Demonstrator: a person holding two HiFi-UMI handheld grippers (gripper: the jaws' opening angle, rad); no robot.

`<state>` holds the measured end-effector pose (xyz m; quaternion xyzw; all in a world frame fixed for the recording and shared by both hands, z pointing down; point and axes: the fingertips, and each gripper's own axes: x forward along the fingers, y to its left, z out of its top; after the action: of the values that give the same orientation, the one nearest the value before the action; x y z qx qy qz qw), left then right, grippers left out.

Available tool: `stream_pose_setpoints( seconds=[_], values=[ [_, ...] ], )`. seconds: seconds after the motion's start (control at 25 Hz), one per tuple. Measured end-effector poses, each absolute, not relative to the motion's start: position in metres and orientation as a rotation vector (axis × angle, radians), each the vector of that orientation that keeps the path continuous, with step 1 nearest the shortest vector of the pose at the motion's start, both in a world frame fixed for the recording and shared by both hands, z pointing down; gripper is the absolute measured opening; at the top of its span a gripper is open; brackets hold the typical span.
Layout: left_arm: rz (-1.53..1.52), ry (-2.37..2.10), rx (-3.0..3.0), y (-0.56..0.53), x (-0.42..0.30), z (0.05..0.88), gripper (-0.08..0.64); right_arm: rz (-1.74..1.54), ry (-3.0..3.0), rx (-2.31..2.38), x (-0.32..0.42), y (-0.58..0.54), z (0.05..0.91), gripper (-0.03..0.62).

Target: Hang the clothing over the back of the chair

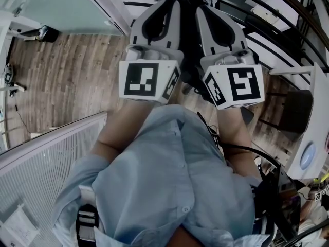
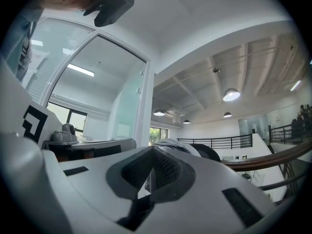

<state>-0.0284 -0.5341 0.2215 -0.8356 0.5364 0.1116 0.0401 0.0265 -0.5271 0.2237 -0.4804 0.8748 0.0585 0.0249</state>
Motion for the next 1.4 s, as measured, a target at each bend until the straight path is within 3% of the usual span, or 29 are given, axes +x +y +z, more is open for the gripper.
stream_pose_setpoints(
  seconds=[1.4],
  values=[
    [0.339, 1.628, -2.602, -0.5427, -0.0239, 0.2289, 0.023, 0.161, 2.706, -1.513, 0.0284, -0.5325, 0.2322, 0.011]
  ],
)
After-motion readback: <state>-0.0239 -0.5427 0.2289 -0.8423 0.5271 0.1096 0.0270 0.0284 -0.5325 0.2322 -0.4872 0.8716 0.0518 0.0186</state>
